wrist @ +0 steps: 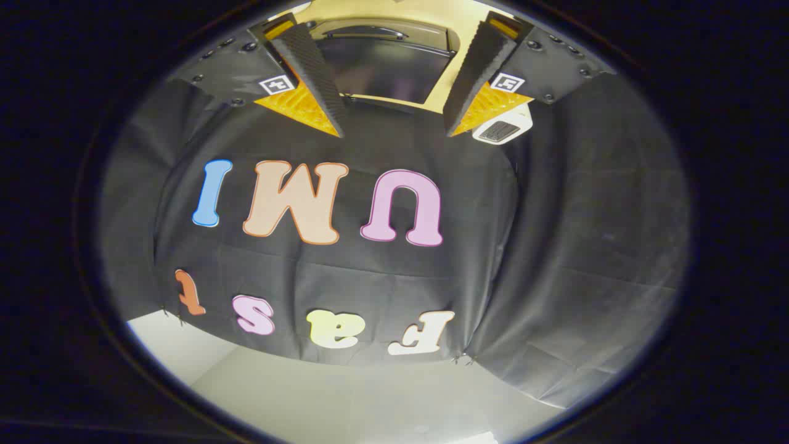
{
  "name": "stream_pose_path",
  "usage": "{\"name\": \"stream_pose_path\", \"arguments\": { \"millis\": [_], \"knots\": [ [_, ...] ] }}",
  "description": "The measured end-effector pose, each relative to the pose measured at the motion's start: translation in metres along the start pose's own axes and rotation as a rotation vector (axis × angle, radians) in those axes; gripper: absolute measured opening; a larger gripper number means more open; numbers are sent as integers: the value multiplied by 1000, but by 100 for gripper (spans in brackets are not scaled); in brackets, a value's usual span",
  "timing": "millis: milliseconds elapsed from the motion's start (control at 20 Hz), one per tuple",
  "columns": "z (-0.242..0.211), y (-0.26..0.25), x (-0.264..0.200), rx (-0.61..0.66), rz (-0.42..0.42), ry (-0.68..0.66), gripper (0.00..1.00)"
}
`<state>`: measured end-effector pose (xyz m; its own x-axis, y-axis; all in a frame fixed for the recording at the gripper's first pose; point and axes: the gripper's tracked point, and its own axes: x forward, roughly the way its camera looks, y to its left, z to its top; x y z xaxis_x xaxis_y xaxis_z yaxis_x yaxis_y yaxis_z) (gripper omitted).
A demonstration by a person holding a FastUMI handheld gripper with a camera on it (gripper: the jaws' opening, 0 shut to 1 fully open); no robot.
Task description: Open the toaster oven, put the food inside, and close the toaster oven door.
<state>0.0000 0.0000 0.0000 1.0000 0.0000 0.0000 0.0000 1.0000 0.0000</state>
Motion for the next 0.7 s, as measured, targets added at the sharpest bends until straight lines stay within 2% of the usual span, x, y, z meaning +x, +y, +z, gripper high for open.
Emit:
{"name": "stream_pose_path", "arguments": {
  "millis": [700],
  "knots": [
    [-11, -14, -12, -3, -60, 56, 99]
  ]
}}
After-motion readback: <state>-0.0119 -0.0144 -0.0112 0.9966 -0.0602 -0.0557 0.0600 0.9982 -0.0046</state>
